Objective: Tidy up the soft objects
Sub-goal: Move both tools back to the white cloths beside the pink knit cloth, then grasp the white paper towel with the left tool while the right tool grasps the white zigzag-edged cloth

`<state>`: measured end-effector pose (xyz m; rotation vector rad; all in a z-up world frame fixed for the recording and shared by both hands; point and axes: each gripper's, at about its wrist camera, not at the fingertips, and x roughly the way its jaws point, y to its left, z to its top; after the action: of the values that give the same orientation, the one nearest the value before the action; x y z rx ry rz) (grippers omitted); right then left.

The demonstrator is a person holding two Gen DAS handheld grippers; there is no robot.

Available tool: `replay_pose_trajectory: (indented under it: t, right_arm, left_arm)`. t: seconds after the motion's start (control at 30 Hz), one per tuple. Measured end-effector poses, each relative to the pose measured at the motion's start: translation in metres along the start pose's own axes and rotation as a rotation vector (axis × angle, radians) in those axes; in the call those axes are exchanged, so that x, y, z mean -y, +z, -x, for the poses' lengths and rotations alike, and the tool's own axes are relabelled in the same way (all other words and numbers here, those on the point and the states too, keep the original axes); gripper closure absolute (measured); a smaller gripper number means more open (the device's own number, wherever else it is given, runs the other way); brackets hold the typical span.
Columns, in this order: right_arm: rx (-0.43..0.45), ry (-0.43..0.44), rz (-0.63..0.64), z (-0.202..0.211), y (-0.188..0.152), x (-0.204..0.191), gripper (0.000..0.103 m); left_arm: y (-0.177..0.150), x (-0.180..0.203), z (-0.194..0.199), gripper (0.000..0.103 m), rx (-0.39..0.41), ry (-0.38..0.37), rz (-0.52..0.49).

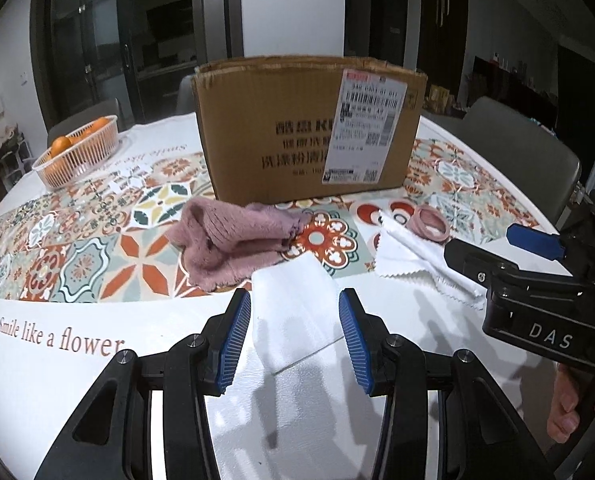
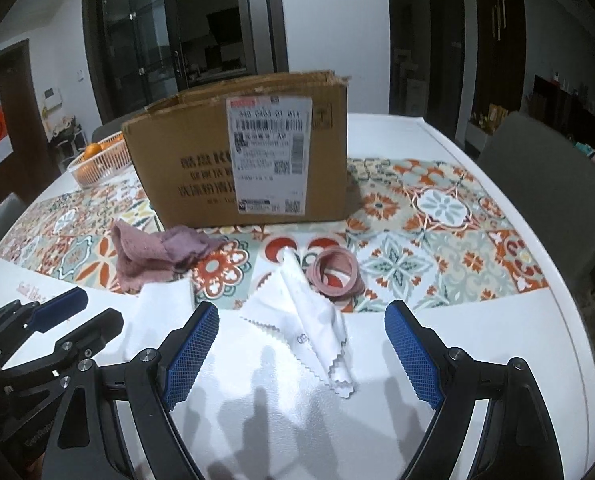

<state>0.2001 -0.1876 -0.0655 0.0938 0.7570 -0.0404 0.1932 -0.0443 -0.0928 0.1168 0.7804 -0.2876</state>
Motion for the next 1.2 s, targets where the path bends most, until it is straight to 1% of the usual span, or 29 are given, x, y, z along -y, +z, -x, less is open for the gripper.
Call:
replay_pose_trajectory:
  t: [0.2, 0.43, 0.73, 0.8, 0.97, 1.07, 1.1, 1.13, 1.17, 1.2]
  right_arm:
    - [-0.033, -0.005, 0.015, -0.016, -0.002, 0.000, 0.017]
    - [-0.095, -0.002, 0.021, -0.039, -0.004, 0.000, 0.017]
    - [-0.130, -0.025, 0.034, -0.057, -0.006, -0.001, 0.017]
    - [-0.138, -0.034, 0.040, -0.060, -0.006, -0.002, 0.018]
    - [-0.155, -0.037, 0.040, -0.067, -0.007, -0.002, 0.029]
    - [-0.155, -0.049, 0.050, -0.069, -0.007, -0.003, 0.038]
    - [-0.152, -0.048, 0.054, -0.069, -0.007, -0.004, 0.040]
    - [-0.152, -0.044, 0.054, -0.069, -0.006, -0.004, 0.045]
    - [-0.151, -0.044, 0.052, -0.068, -0.006, -0.005, 0.050]
    - [-0.151, -0.043, 0.051, -0.067, -0.006, -0.004, 0.053]
  left_arm:
    - [-0.003, 0.000, -0.018, 0.058, -0.028, 0.008, -0.007]
    - [-0.004, -0.001, -0.035, 0.058, -0.050, 0.018, -0.012]
    - [-0.007, -0.005, -0.056, 0.058, -0.085, 0.037, -0.019]
    - [-0.007, -0.007, -0.059, 0.058, -0.095, 0.030, -0.010]
    - [-0.004, -0.008, -0.062, 0.058, -0.097, 0.018, 0.006]
    - [-0.003, -0.009, -0.064, 0.065, -0.101, -0.003, 0.018]
    - [-0.003, -0.010, -0.064, 0.071, -0.102, -0.009, 0.024]
    - [-0.004, -0.010, -0.063, 0.079, -0.101, -0.016, 0.030]
    - [-0.004, -0.010, -0.063, 0.082, -0.101, -0.018, 0.032]
    - [-0.004, -0.010, -0.063, 0.086, -0.101, -0.017, 0.032]
